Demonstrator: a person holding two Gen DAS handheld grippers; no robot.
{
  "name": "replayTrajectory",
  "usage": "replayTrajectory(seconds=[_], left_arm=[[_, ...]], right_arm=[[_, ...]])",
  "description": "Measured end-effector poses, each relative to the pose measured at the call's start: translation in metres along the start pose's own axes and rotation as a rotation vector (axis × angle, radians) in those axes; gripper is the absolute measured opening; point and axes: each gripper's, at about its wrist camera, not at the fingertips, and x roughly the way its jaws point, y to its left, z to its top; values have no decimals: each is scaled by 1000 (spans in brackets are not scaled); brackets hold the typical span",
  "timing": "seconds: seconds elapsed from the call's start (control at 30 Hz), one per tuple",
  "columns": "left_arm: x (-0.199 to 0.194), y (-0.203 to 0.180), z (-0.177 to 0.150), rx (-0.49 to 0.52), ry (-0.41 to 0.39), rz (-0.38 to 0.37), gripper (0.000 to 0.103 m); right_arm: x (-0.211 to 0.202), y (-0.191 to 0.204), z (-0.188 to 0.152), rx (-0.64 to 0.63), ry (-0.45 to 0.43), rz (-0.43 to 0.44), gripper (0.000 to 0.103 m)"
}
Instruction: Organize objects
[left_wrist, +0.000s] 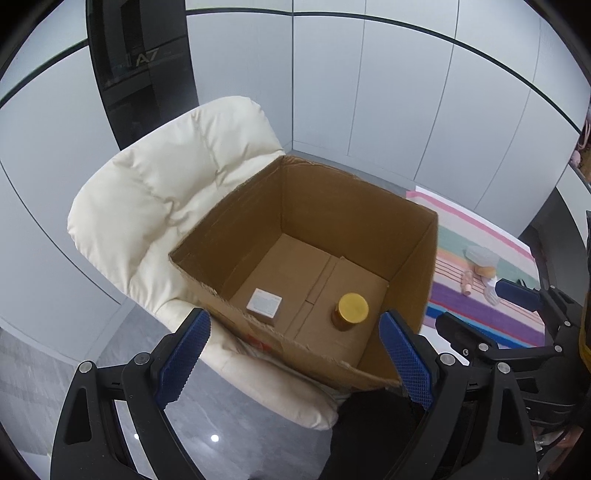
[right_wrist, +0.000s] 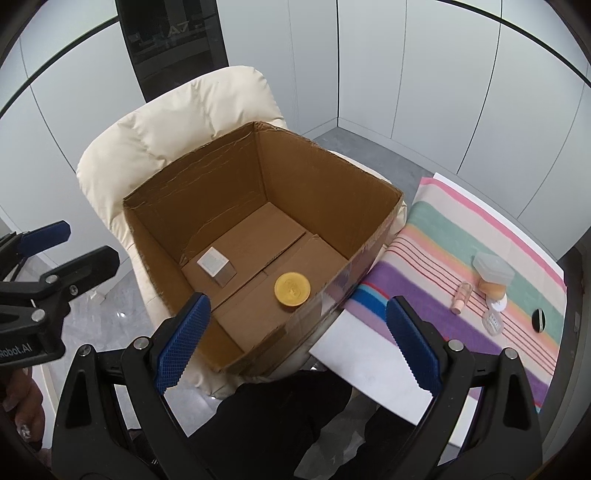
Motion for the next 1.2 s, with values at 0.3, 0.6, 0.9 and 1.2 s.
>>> replayTrajectory(seconds=[0.3, 0.6, 0.9, 1.2], left_arm=[[-24, 0, -23, -8, -6, -7, 94], [-44, 7, -49, -35, 1, 1, 94], [-64, 7, -78, -41, 7, 14, 94], [-78, 4, -91, -32, -13, 0, 94]], right_arm=[[-29, 6, -19, 3, -11, 8, 97], [-51, 7, -42, 13, -22, 7, 97], [-75, 12, -67, 15, -41, 0, 97], [-95, 10, -91, 45, -34, 31, 97]])
